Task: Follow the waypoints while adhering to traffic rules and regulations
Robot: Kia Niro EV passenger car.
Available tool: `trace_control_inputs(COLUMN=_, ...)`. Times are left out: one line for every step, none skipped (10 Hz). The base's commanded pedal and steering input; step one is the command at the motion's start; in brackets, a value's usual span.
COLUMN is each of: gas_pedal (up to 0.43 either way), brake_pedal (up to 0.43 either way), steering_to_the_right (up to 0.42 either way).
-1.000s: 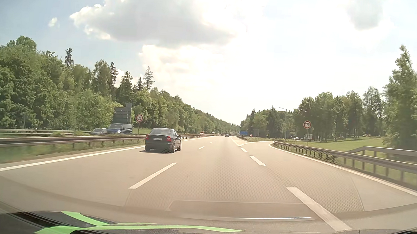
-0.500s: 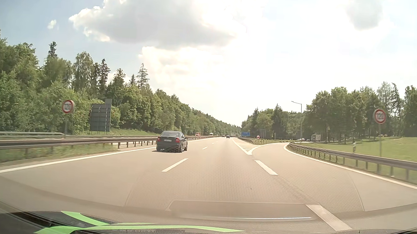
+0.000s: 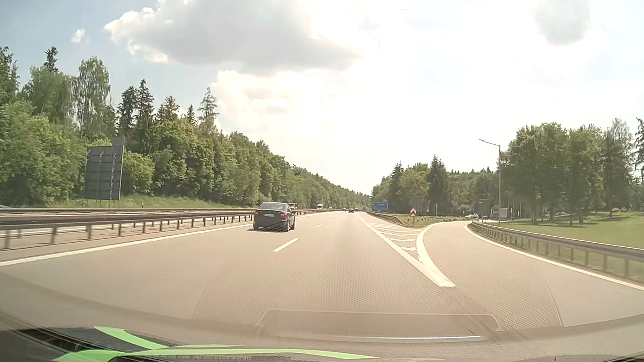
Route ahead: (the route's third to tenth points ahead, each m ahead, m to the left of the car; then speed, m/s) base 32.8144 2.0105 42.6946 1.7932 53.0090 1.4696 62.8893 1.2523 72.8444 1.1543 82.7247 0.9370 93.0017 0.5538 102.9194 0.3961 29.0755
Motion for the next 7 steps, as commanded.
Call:
trace_control_inputs(gas_pedal=0.39, brake_pedal=0.0, steering_to_the_right=-0.002)
trace_control_inputs(gas_pedal=0.39, brake_pedal=0.0, steering_to_the_right=-0.004)
trace_control_inputs(gas_pedal=0.39, brake_pedal=0.0, steering_to_the_right=-0.004)
trace_control_inputs(gas_pedal=0.39, brake_pedal=0.0, steering_to_the_right=-0.005)
trace_control_inputs(gas_pedal=0.39, brake_pedal=0.0, steering_to_the_right=-0.005)
trace_control_inputs(gas_pedal=0.39, brake_pedal=0.0, steering_to_the_right=-0.004)
trace_control_inputs(gas_pedal=0.39, brake_pedal=0.0, steering_to_the_right=-0.004)
